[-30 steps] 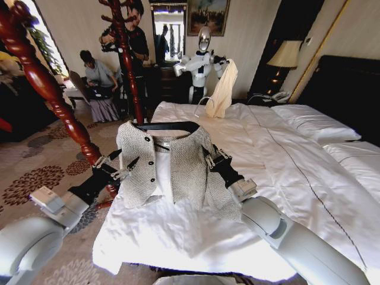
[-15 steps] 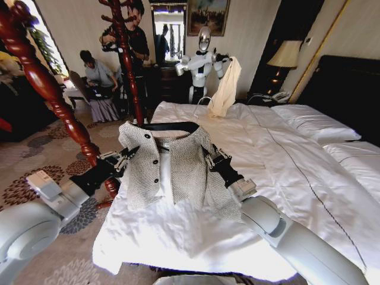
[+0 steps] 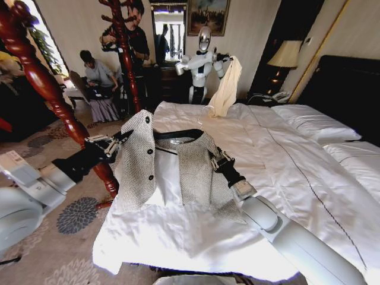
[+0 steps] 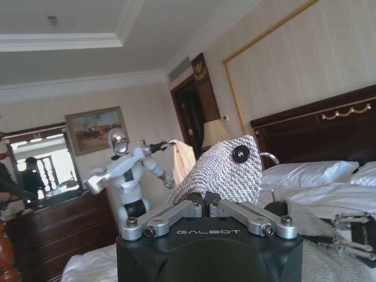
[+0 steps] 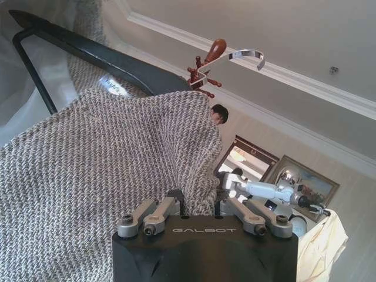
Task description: Pick up the clothes from the bed and hang them on the clothes hanger.
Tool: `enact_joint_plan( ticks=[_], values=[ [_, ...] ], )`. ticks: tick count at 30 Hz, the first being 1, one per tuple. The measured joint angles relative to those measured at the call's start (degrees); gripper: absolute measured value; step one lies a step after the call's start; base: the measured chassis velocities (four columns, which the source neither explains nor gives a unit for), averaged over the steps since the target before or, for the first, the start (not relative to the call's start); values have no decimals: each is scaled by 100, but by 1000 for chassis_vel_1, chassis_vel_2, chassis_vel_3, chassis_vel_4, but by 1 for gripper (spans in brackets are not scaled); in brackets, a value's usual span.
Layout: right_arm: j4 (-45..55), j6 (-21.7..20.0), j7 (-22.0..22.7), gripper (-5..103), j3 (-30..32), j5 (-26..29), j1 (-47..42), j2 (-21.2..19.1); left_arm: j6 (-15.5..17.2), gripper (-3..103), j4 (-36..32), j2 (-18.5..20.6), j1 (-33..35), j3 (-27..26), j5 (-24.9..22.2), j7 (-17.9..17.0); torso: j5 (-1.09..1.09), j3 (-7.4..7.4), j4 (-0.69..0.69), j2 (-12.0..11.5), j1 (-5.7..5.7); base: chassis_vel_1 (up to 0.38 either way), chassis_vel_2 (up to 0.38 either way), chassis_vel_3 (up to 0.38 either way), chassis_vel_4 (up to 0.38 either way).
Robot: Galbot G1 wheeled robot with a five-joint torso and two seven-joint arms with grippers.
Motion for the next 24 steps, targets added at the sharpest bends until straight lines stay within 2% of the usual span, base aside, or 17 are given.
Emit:
enact_joint_plan(
  ticks=[2, 3, 6, 8, 10, 12, 13, 17, 24],
  values=[
    [-20, 16, -37, 24, -76, -91, 2, 30, -61, 1, 13, 384, -158, 64, -346, 70, 0, 0, 0, 0, 0, 0, 0, 0, 0],
    [-20, 16, -37, 24, -76, -91, 2, 30, -61, 1, 13, 384, -158, 64, -346, 70, 0, 0, 0, 0, 0, 0, 0, 0, 0],
    [-31, 17, -64, 24, -166, -124, 58, 84, -109, 1, 293, 869, -404, 289, -556, 353, 1, 0, -2, 0, 0, 0, 0, 0, 0],
    [-32, 10, -73, 24, -205, -140, 66, 117, -111, 1, 545, 1222, -477, 376, -551, 587, -1, 0, 0, 0, 1, 0, 0, 0, 0],
    [-32, 6, -74, 24, -205, -150, 57, 121, -111, 1, 606, 1349, -484, 381, -539, 658, -1, 0, 1, 0, 0, 0, 0, 0, 0],
    [-32, 0, -100, 24, -154, -222, -2, 112, -111, 1, 724, 1748, -491, 330, -544, 930, 0, 0, 0, 0, 0, 0, 0, 0, 0],
    [-32, 0, -100, 24, -154, -222, -2, 112, -111, 1, 724, 1748, -491, 330, -544, 930, 0, 0, 0, 0, 0, 0, 0, 0, 0],
    [-30, 0, -125, 24, -63, -304, -75, 87, -155, 1, 885, 2273, -593, 201, -617, 1322, 1, 0, -1, 0, 0, 0, 0, 0, 0],
    [30, 7, -131, 24, -10, -375, -134, 97, -193, 1, 863, 2620, -634, 137, -715, 1586, 1, 0, 0, 0, 0, 0, 0, 0, 0]
  ],
)
